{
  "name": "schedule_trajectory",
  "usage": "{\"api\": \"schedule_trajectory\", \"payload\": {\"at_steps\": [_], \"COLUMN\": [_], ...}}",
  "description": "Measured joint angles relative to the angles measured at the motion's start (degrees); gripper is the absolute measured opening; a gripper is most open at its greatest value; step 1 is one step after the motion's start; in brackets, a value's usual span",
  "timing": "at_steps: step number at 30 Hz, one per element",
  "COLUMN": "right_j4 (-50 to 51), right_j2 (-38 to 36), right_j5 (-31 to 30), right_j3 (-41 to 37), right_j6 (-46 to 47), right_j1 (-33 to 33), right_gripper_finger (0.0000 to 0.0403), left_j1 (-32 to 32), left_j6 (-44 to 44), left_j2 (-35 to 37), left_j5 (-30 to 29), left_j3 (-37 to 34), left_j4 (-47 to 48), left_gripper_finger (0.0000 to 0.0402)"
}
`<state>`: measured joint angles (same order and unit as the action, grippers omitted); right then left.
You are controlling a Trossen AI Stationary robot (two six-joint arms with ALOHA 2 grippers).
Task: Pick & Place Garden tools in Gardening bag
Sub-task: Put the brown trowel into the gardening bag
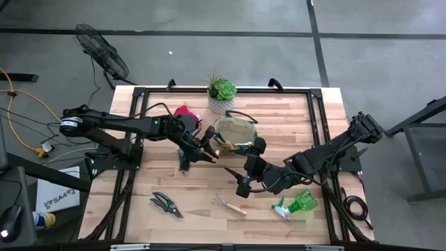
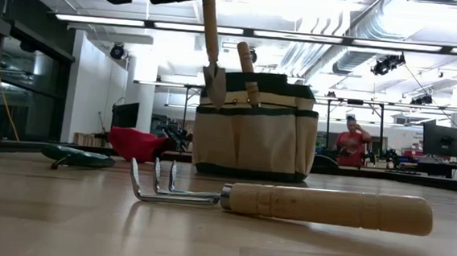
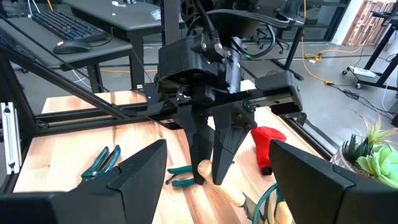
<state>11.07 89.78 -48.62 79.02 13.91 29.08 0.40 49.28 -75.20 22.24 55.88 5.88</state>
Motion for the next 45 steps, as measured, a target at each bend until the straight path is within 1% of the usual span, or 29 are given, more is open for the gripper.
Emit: {"api": "schedule_trajectory", "payload": {"at_steps": [8,19,24,31,35,37,42,45], "right_j4": [0.0,0.44,0.43,0.7,0.72,0.72,0.74,0.76], "right_j2": [0.0,0.0,0.0,0.0,0.0,0.0,0.0,0.0], "right_j5": [0.0,-0.01,-0.02,0.39,0.87,0.87,0.84,0.83], "right_j3": [0.0,0.0,0.0,0.0,0.0,0.0,0.0,0.0], "right_j6": [0.0,0.0,0.02,1.45,1.5,1.51,1.49,1.44], "right_j1": [0.0,0.0,0.0,0.0,-0.02,-0.02,-0.01,-0.02], "right_gripper_finger": [0.0274,0.0274,0.0274,0.0274,0.0274,0.0274,0.0274,0.0274], "left_j1": [0.0,0.0,0.04,1.72,3.81,5.08,8.67,10.71], "left_j6": [0.0,-0.31,0.22,0.72,-0.43,-2.72,-9.33,-10.54], "left_j2": [0.0,-0.03,-1.52,-3.17,-3.17,-3.17,-3.17,-3.44], "left_j5": [-0.37,0.23,-0.03,0.53,2.79,4.41,11.1,13.76], "left_j3": [-0.02,-0.02,-0.17,0.0,-0.07,-0.07,-0.07,-0.07], "left_j4": [-2.79,-0.16,0.56,-1.65,-2.09,-2.6,-3.22,-2.98], "left_gripper_finger": [0.0064,0.0064,0.0064,0.0064,0.0064,0.0064,0.0064,0.0064]}}
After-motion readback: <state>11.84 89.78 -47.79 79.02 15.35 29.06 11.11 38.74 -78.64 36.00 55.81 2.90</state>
